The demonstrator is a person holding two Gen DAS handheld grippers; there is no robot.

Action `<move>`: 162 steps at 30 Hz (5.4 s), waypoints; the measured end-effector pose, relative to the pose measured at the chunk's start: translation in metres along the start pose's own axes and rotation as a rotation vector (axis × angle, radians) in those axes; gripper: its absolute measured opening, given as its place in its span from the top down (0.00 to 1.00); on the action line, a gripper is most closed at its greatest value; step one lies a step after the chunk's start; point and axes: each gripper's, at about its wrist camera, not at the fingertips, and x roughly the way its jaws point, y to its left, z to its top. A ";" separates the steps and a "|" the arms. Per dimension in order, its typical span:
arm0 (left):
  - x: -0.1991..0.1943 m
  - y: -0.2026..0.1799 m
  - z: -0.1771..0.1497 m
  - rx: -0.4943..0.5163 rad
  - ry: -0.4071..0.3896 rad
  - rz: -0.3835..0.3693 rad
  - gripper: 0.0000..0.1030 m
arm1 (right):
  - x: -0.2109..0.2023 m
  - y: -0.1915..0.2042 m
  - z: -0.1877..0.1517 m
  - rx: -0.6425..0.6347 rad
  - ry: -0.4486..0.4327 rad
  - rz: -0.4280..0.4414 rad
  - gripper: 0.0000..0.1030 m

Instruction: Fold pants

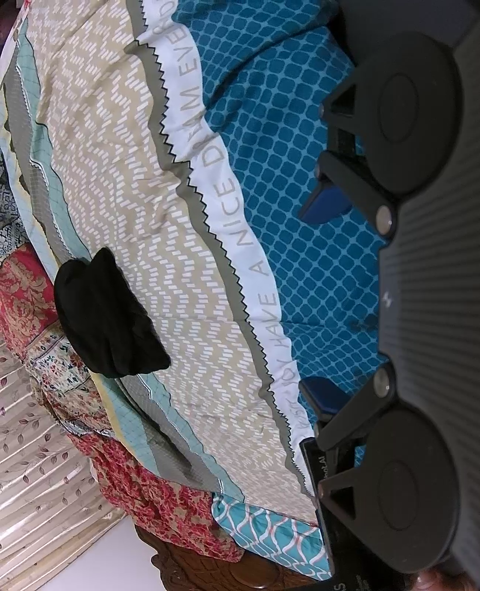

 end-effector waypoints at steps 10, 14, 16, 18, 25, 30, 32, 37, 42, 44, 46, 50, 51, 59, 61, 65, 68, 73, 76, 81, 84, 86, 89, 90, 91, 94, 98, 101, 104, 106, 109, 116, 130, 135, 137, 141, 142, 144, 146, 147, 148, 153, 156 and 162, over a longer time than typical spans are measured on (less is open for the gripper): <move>0.003 -0.007 -0.004 0.007 0.052 -0.048 0.00 | 0.001 -0.005 0.001 0.006 0.003 -0.004 0.11; 0.004 -0.009 -0.006 0.008 0.066 -0.063 0.00 | 0.001 -0.006 0.001 0.007 0.007 -0.003 0.11; 0.004 -0.009 -0.006 0.007 0.069 -0.067 0.00 | 0.001 -0.006 0.001 0.008 0.007 -0.003 0.11; 0.003 -0.009 -0.006 0.005 0.073 -0.074 0.00 | 0.001 -0.006 0.001 0.009 0.005 -0.004 0.11; 0.005 -0.011 -0.007 -0.002 0.094 -0.102 0.00 | 0.001 -0.008 0.002 0.013 -0.001 -0.008 0.11; 0.006 -0.012 -0.009 -0.016 0.112 -0.125 0.00 | 0.001 -0.009 0.002 0.014 0.001 -0.007 0.11; 0.006 -0.011 -0.009 -0.023 0.111 -0.122 0.00 | 0.001 -0.010 0.002 0.013 0.002 -0.007 0.11; 0.007 -0.009 -0.009 -0.039 0.114 -0.118 0.00 | 0.001 -0.010 0.002 0.013 0.000 -0.009 0.11; 0.004 -0.007 -0.008 -0.049 0.093 -0.093 0.00 | 0.001 -0.010 0.002 0.015 -0.010 -0.015 0.11; 0.003 -0.006 -0.007 -0.051 0.084 -0.082 0.00 | 0.001 -0.010 0.002 0.015 -0.009 -0.016 0.11; 0.004 -0.005 -0.007 -0.057 0.084 -0.079 0.00 | 0.001 -0.010 0.002 0.013 -0.008 -0.015 0.11; 0.006 -0.003 -0.007 -0.062 0.087 -0.066 0.00 | -0.001 -0.010 0.003 0.010 -0.018 -0.002 0.11; 0.006 -0.003 -0.007 -0.063 0.088 -0.062 0.00 | -0.002 -0.009 0.003 0.008 -0.022 -0.002 0.11; 0.008 -0.004 -0.007 -0.049 0.082 -0.016 0.00 | 0.000 -0.009 0.003 0.011 -0.019 -0.010 0.11; 0.008 -0.004 -0.007 -0.046 0.078 -0.001 0.00 | 0.000 -0.009 0.003 0.012 -0.019 -0.010 0.11; 0.009 -0.003 -0.007 -0.043 0.072 0.017 0.00 | 0.000 -0.010 0.003 0.012 -0.018 -0.010 0.11; 0.010 -0.003 -0.007 -0.041 0.072 0.022 0.00 | 0.000 -0.011 0.004 0.015 -0.018 -0.011 0.11; 0.011 -0.003 -0.008 -0.037 0.079 0.016 0.00 | -0.001 -0.011 0.004 0.015 -0.026 -0.012 0.11; 0.013 -0.004 -0.009 -0.038 0.092 0.003 0.00 | 0.000 -0.012 0.003 0.017 -0.020 -0.012 0.11; 0.015 -0.004 -0.011 -0.041 0.114 -0.014 0.00 | 0.000 -0.011 0.003 0.017 -0.021 -0.013 0.11; 0.016 -0.004 -0.012 -0.043 0.125 -0.025 0.00 | 0.000 -0.011 0.002 0.018 -0.020 -0.014 0.11; 0.016 -0.004 -0.012 -0.044 0.131 -0.032 0.00 | 0.000 -0.011 0.002 0.018 -0.020 -0.014 0.11; 0.017 -0.006 -0.013 -0.042 0.135 -0.034 0.00 | 0.000 -0.012 0.003 0.018 -0.020 -0.013 0.11; 0.017 -0.006 -0.013 -0.043 0.136 -0.034 0.00 | -0.001 -0.012 0.003 0.018 -0.020 -0.013 0.11; 0.017 -0.006 -0.013 -0.043 0.138 -0.034 0.00 | -0.001 -0.012 0.003 0.018 -0.020 -0.013 0.11; 0.017 -0.006 -0.013 -0.043 0.141 -0.032 0.00 | -0.001 -0.012 0.003 0.019 -0.018 -0.013 0.11; 0.018 -0.006 -0.014 -0.041 0.143 -0.031 0.00 | 0.000 -0.013 0.003 0.021 -0.018 -0.013 0.11; 0.018 -0.007 -0.014 -0.039 0.145 -0.032 0.00 | 0.000 -0.013 0.002 0.021 -0.019 -0.013 0.11; 0.019 -0.007 -0.014 -0.038 0.147 -0.034 0.00 | 0.000 -0.013 0.002 0.025 -0.021 -0.016 0.11; 0.019 -0.007 -0.014 -0.038 0.147 -0.032 0.00 | 0.000 -0.013 0.002 0.027 -0.024 -0.016 0.11; 0.020 -0.007 -0.014 -0.038 0.150 -0.030 0.00 | 0.000 -0.012 0.002 0.028 -0.027 -0.018 0.11; 0.022 -0.008 -0.015 -0.034 0.154 -0.026 0.00 | 0.000 -0.012 0.002 0.030 -0.025 -0.017 0.11; 0.023 -0.008 -0.016 -0.031 0.156 -0.021 0.00 | -0.004 -0.017 0.004 0.056 -0.060 -0.029 0.11; 0.023 -0.009 -0.016 -0.028 0.156 -0.020 0.00 | -0.004 -0.016 0.003 0.050 -0.059 -0.027 0.11; 0.023 -0.009 -0.016 -0.027 0.156 -0.020 0.00 | -0.004 -0.016 0.004 0.053 -0.066 -0.029 0.11; 0.023 -0.009 -0.016 -0.025 0.155 -0.021 0.00 | -0.005 -0.018 0.005 0.062 -0.073 -0.032 0.11; 0.024 -0.009 -0.016 -0.022 0.155 -0.021 0.00 | -0.005 -0.019 0.005 0.063 -0.074 -0.031 0.11; 0.023 -0.010 -0.016 -0.018 0.153 -0.022 0.00 | -0.005 -0.019 0.005 0.062 -0.075 -0.031 0.11; 0.023 -0.010 -0.016 -0.014 0.152 -0.021 0.00 | -0.006 -0.018 0.005 0.060 -0.075 -0.031 0.11; 0.023 -0.011 -0.016 -0.012 0.151 -0.020 0.00 | -0.006 -0.018 0.005 0.060 -0.075 -0.030 0.11; 0.023 -0.011 -0.016 -0.012 0.151 -0.020 0.00 | -0.006 -0.018 0.005 0.060 -0.077 -0.030 0.11; 0.023 -0.011 -0.016 -0.009 0.149 -0.023 0.00 | -0.008 -0.018 0.007 0.063 -0.089 -0.030 0.11; 0.021 -0.013 -0.015 -0.002 0.146 -0.033 0.00 | -0.008 -0.019 0.007 0.065 -0.090 -0.028 0.11; 0.018 -0.018 -0.016 0.012 0.152 -0.062 0.00 | -0.008 -0.020 0.008 0.066 -0.093 -0.026 0.11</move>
